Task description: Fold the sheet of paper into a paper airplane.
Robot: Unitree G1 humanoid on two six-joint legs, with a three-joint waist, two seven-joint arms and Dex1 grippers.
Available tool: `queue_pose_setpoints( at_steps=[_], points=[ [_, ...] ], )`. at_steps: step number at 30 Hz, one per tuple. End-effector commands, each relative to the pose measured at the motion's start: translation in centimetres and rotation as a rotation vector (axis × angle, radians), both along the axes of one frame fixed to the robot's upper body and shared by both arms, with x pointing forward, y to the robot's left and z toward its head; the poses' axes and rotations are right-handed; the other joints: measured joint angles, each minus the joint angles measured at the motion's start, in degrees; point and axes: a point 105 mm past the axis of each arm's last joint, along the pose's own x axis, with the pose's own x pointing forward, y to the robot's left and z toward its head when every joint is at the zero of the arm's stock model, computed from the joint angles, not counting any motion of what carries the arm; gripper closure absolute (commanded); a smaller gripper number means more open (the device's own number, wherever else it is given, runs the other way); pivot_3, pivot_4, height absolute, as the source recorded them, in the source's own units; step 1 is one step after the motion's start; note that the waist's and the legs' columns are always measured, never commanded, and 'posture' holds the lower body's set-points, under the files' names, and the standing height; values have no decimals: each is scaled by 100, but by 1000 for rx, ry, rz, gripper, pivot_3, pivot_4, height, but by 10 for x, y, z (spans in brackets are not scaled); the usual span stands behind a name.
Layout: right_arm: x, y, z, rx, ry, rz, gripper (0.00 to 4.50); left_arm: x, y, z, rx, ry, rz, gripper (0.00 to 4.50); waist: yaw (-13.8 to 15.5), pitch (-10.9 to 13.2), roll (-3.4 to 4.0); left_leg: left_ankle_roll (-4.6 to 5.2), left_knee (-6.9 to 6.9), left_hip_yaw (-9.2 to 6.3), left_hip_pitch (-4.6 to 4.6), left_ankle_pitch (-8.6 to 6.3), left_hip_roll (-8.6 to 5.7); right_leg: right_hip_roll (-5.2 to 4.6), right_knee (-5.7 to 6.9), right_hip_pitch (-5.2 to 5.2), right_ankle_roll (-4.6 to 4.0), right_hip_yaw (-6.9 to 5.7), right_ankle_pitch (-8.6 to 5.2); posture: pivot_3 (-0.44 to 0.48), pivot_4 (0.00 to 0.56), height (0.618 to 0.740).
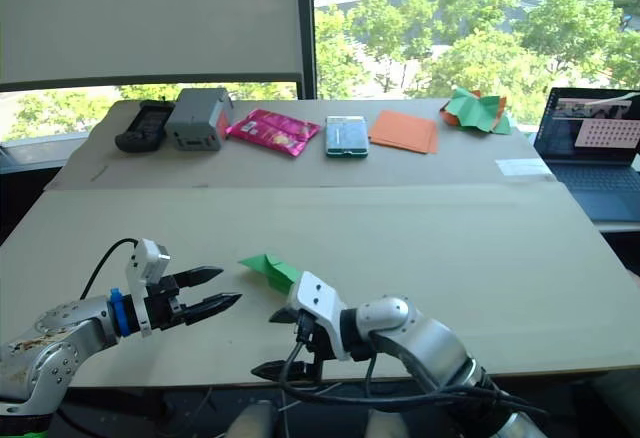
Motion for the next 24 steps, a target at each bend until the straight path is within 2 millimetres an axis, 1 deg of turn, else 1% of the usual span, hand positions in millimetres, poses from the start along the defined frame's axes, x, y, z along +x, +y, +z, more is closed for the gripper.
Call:
queue_pose_setpoints(
  at_steps=[1, 5, 10, 12, 18, 22, 24],
  points=[
    [18, -2, 5, 14, -48, -95, 0, -3, -7, 12, -2, -33, -46, 46, 18, 0, 1, 0, 1, 0, -5, 0, 0, 0, 1, 0, 0, 0, 0, 0, 150, 706],
    [31, -5, 18, 70, -71, -161, 0, -2, -10, 14, -6, -31, -63, 46, 20, -1, 0, 3, 3, 2, -7, 2, 0, 2, 4, 4, 0, 1, 2, 0, 150, 706],
    [56, -15, 34, 116, -73, -250, 0, 5, -13, 16, -7, -44, -70, 46, 4, -2, -2, 3, 4, 0, 1, 2, 0, 2, 25, 8, 1, 1, 2, 0, 150, 706],
    [63, -17, 35, 109, -80, -268, 0, 6, -16, 17, -9, -50, -74, 46, 3, -2, -3, 3, 10, -1, 5, 2, 0, 2, 43, 10, 0, 3, 2, 0, 150, 706],
    [79, -21, 23, 38, -117, -315, 0, 10, -19, 18, -13, -70, -64, 46, 1, -4, -5, 4, 9, -3, 17, 3, 0, 4, 83, 13, 0, 7, 1, 0, 150, 706],
    [89, -21, 36, 90, -116, -351, 0, 15, -12, 24, -6, -101, -25, 46, -10, -4, -5, 7, 8, -6, 17, 4, 0, 6, 83, 32, 0, 7, 1, 0, 150, 706],
    [91, -22, 43, 104, -129, -342, 0, 16, -10, 26, -8, -109, -15, 46, -13, -4, -5, 32, 8, -8, 18, 20, 0, 8, 83, 46, 0, 7, 1, 0, 150, 706]
  ],
)
